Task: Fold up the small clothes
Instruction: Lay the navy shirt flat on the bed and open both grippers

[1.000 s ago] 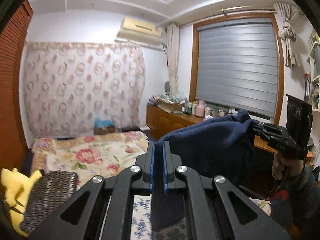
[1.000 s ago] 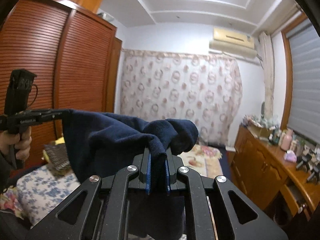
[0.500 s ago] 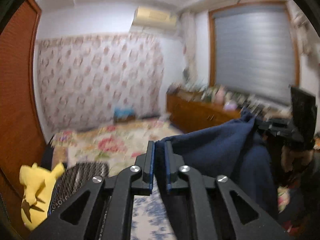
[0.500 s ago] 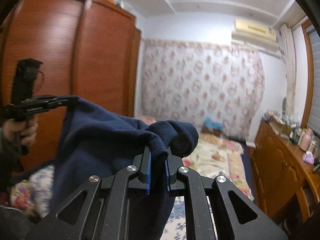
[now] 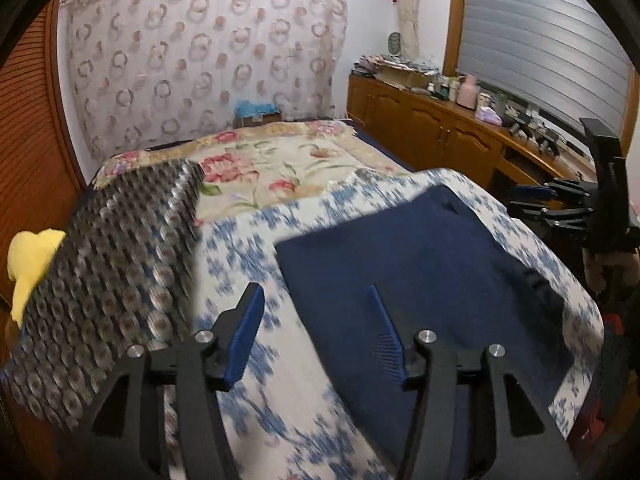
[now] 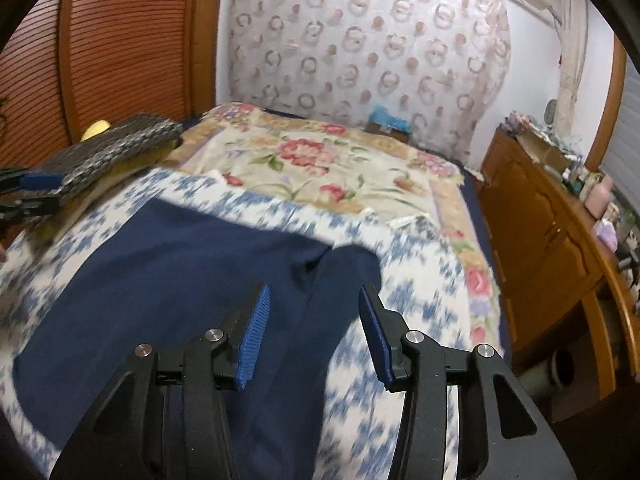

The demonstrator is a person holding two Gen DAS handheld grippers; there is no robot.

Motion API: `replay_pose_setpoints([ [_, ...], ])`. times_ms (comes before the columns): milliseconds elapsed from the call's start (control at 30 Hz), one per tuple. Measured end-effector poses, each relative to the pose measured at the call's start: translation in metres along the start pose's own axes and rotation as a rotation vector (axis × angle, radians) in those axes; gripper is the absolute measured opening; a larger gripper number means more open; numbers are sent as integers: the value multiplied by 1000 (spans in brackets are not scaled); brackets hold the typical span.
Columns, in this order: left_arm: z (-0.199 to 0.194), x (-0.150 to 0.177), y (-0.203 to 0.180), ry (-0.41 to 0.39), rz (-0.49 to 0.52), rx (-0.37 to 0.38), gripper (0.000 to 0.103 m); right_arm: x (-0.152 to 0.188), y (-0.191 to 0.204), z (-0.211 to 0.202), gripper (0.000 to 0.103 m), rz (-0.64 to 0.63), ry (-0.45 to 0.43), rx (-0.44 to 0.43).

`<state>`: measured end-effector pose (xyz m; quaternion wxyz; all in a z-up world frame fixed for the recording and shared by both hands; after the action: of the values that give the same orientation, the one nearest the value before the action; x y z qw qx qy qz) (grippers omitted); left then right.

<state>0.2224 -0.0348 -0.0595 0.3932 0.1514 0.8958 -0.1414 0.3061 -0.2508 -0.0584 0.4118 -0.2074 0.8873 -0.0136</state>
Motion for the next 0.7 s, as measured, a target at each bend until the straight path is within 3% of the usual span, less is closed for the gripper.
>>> replay_pose_setpoints([
  [400,-15,74,-45,89,10,61,54,98,38,-56,47,37,42,-76],
  [533,-18,90,-54,107,18,61,54,115,41,-56,67,54,57,-73],
  [700,-19,100,-59,123,19,59,54,126,35,-51,72,83,68,-48],
])
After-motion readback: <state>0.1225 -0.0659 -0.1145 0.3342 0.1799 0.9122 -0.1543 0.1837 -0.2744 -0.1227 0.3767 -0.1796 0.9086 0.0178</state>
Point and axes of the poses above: each gripper's, at about its wrist camera, not at the fingertips, and z roughly the way its jaws point, y to its left, x to its underside, the point moved 7 cm from there along z, roughly the way its jaws point, and after that the axes turned 5 degrees about x, right-handed, at the moved point
